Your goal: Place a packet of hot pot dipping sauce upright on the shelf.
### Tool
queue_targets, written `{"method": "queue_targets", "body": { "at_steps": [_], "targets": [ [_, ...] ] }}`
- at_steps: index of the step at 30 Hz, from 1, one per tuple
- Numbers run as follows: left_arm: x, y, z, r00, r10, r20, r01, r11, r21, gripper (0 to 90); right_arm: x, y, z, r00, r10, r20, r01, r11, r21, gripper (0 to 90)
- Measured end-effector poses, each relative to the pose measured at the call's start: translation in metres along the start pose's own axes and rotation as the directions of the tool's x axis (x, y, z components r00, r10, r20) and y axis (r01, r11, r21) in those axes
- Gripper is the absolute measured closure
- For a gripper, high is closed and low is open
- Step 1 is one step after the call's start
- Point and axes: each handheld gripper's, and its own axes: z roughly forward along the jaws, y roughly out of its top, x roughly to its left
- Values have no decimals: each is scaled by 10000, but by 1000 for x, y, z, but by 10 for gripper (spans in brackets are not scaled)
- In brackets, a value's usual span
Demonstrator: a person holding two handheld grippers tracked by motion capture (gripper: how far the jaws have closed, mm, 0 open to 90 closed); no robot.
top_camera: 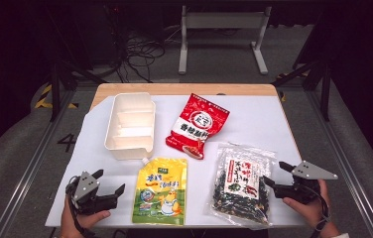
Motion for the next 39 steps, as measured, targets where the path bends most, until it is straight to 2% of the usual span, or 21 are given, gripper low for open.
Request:
{"method": "queue_targets", "body": {
  "at_steps": [4,10,13,16,23,27,28,31,35,36,37,38,39],
  "targets": [
    [-5,2,5,9994,330,113,-334,9990,303,161,2,4,4,9998,38,-187,-36,10000,92,220],
    [-5,-1,5,9993,282,227,-290,9990,344,149,5,18,12,9987,28,-504,-20,9999,162,214],
    [-4,-3,3,9996,160,235,-167,9994,313,134,5,28,21,9959,178,-887,-151,9994,311,203],
    [-5,-2,2,9994,131,319,-143,9992,364,134,6,39,34,9938,208,-1091,-154,9986,505,188],
    [-9,-2,5,9978,431,512,-460,9973,569,126,5,70,69,9843,794,-1579,-680,9947,766,127],
    [-8,-2,6,9979,376,526,-407,9975,583,126,5,85,89,9716,1305,-1975,-1129,9887,983,114],
    [-8,-2,6,9977,399,547,-430,9975,559,125,6,88,93,9697,1329,-2051,-1141,9883,1010,113],
    [-9,-2,5,9977,297,601,-324,9985,445,125,7,93,103,9724,1180,-2015,-949,9882,1205,113],
    [-9,-1,5,9972,401,637,-426,9983,391,124,4,100,123,9661,1327,-2213,-950,9803,1731,113],
    [-9,-1,6,9971,412,646,-440,9981,426,124,5,105,133,9682,1151,-2220,-704,9773,1998,116],
    [-9,-1,6,9973,407,607,-434,9981,443,124,5,105,133,9682,1151,-2220,-704,9773,1998,116],
    [-10,-1,7,9970,408,655,-437,9981,439,124,4,106,137,9660,1214,-2284,-741,9759,2051,122],
    [-10,-1,7,9969,460,634,-491,9976,478,125,4,108,143,9595,1383,-2453,-857,9731,2136,122]
  ]
}}
